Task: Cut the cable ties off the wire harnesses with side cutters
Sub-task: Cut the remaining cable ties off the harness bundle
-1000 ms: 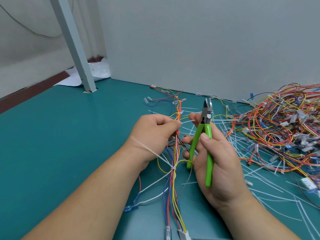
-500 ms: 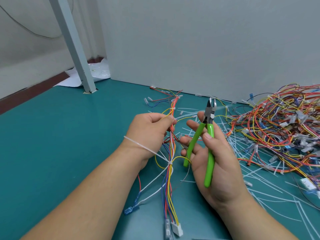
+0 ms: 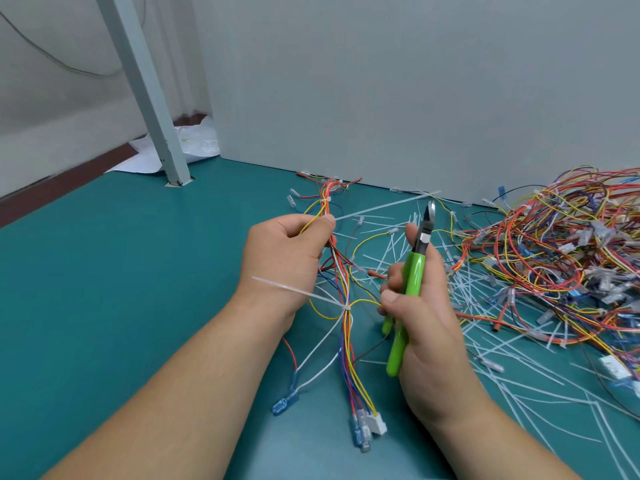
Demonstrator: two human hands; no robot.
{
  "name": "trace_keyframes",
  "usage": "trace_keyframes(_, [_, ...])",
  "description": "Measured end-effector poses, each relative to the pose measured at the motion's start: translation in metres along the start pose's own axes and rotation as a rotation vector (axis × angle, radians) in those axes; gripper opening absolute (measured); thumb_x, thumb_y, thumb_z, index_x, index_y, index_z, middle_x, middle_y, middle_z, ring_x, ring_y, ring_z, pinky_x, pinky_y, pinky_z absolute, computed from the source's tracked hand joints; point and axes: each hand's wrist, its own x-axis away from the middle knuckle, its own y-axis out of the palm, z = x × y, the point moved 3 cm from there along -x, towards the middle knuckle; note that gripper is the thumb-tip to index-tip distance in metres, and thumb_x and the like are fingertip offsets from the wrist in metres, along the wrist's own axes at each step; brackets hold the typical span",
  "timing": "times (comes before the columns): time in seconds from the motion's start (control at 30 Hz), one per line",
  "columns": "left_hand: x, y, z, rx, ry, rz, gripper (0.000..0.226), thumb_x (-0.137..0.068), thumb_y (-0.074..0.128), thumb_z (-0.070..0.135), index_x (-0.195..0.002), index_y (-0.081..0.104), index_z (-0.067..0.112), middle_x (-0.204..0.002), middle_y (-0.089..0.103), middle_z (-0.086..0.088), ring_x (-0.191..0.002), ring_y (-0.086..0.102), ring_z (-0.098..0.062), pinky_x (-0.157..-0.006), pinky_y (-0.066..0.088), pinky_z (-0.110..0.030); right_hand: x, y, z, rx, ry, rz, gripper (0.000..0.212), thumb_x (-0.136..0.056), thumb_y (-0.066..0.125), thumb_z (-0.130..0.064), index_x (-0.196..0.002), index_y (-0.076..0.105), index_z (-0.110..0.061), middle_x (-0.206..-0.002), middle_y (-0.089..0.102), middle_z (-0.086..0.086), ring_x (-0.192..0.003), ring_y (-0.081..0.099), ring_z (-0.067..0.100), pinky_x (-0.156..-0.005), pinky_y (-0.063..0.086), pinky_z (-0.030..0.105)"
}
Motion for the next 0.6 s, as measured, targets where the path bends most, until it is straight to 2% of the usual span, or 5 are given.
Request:
trace_keyframes(0.13, [-0.001,-0.001,-0.001,-0.004,0.002,0.002,0.030,-0.089,0.074,0.030,-0.069,0.073,0.008,-0.067,0.060,-0.006,-0.057,0.046,-0.011,-0.050,0.038,-0.017,0.003,0.005,0.002,0.090,-0.040,-0.064,0.101,-0.063,0.066,-0.040,-0.157,0.028,-0.034,-0.110,0.049,-0.018,-0.104,0.050,0.009,-0.100,0.046,0.038])
trace_keyframes(0.23, [-0.002,-0.002,-0.002,-0.021,-0.009,0.000,0.030,-0.089,0.074,0.030,-0.069,0.073,0.008,-0.067,0.059,-0.006,-0.057,0.045,-0.012,-0.050,0.038,-0.019,0.005,0.007,-0.007,0.033,-0.202,0.041,0.082,-0.079,0.068,-0.033,-0.152,0.034,-0.025,-0.108,0.055,-0.007,-0.104,0.062,0.017,-0.093,0.051,0.030])
trace_keyframes(0.33, [-0.004,-0.004,-0.004,-0.033,-0.024,0.021,0.028,-0.089,0.074,0.029,-0.070,0.074,0.008,-0.067,0.059,-0.005,-0.056,0.044,-0.012,-0.051,0.038,-0.021,0.004,0.002,-0.020,-0.095,-0.316,0.220,0.073,-0.088,0.061,-0.028,-0.152,0.031,-0.010,-0.114,0.057,0.003,-0.116,0.066,0.031,-0.099,0.053,0.038])
trace_keyframes(0.43, [-0.006,-0.007,-0.007,-0.026,-0.038,0.058,0.026,-0.089,0.075,0.030,-0.073,0.074,0.008,-0.064,0.056,-0.002,-0.055,0.042,-0.012,-0.055,0.039,-0.024,0.004,-0.005,-0.026,-0.229,-0.310,0.340,0.073,-0.089,0.053,-0.031,-0.154,0.027,-0.010,-0.118,0.057,0.001,-0.119,0.065,0.035,-0.098,0.056,0.048])
trace_keyframes(0.6, [-0.007,-0.007,-0.009,-0.029,-0.042,0.057,0.025,-0.088,0.075,0.031,-0.073,0.075,0.011,-0.066,0.060,-0.006,-0.059,0.046,-0.016,-0.062,0.042,-0.029,0.006,-0.006,-0.028,-0.326,-0.334,0.361,0.063,-0.094,0.048,-0.035,-0.148,0.031,-0.006,-0.118,0.052,0.008,-0.105,0.063,0.034,-0.092,0.053,0.046])
